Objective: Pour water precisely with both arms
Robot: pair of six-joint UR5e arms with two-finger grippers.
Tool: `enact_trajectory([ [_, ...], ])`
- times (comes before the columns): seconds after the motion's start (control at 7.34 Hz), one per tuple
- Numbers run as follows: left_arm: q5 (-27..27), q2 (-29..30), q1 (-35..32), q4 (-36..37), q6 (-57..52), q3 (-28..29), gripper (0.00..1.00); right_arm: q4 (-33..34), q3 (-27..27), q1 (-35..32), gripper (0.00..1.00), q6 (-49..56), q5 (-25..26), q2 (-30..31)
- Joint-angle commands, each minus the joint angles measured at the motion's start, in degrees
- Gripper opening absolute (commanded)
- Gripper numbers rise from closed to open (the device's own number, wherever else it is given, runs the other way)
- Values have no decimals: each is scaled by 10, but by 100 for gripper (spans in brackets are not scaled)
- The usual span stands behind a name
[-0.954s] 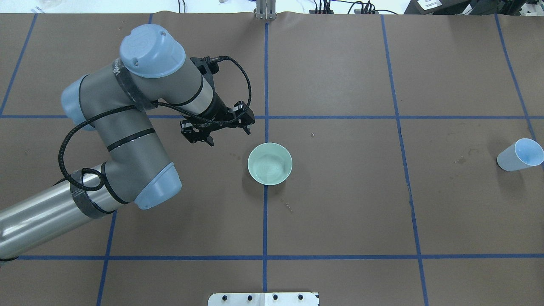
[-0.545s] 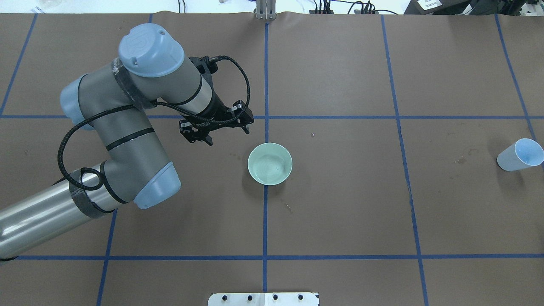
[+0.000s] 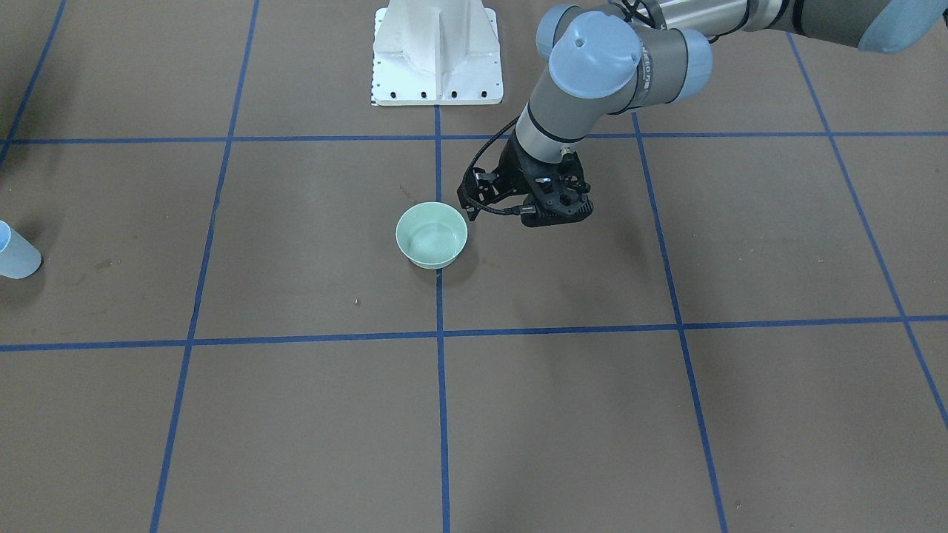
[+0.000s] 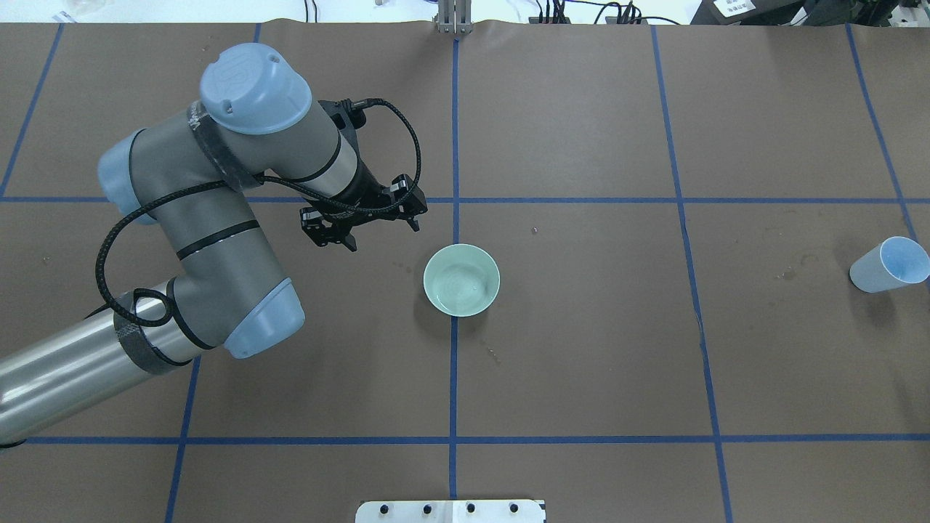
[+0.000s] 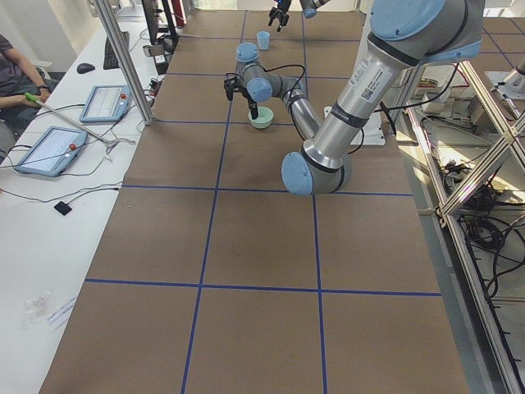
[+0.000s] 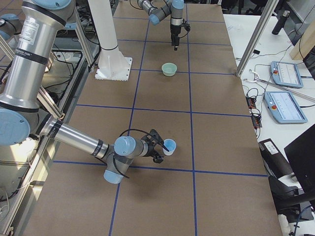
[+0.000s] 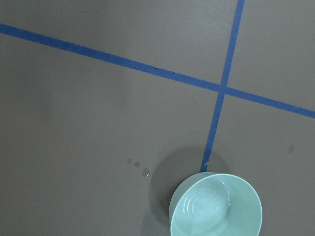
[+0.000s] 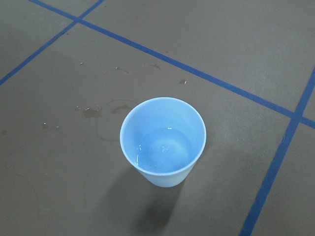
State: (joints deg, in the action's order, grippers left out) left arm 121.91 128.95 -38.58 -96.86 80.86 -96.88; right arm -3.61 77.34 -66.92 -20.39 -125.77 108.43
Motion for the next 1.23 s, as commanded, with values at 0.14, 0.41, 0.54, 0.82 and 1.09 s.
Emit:
enact_trajectory([
  [0.14,-1,-10,-1,0,-2,-1,100,-38,-31,38,98,-1,40,-16],
  [0.41,-1,-15,-1,-1,-2,-1,100,-52,-48,38,98,-2,41,-17],
  [0.54,-2,-15,-1,-1,-2,-1,100,-73,-64,38,98,-4,43,-17],
  [0.82,-2,-13,0,-1,-2,-1,100,-76,-69,40,98,-4,54,-18],
  [1.09,-2,-14,-1,-1,-2,-1,100,-77,-69,41,98,-4,61,-18],
])
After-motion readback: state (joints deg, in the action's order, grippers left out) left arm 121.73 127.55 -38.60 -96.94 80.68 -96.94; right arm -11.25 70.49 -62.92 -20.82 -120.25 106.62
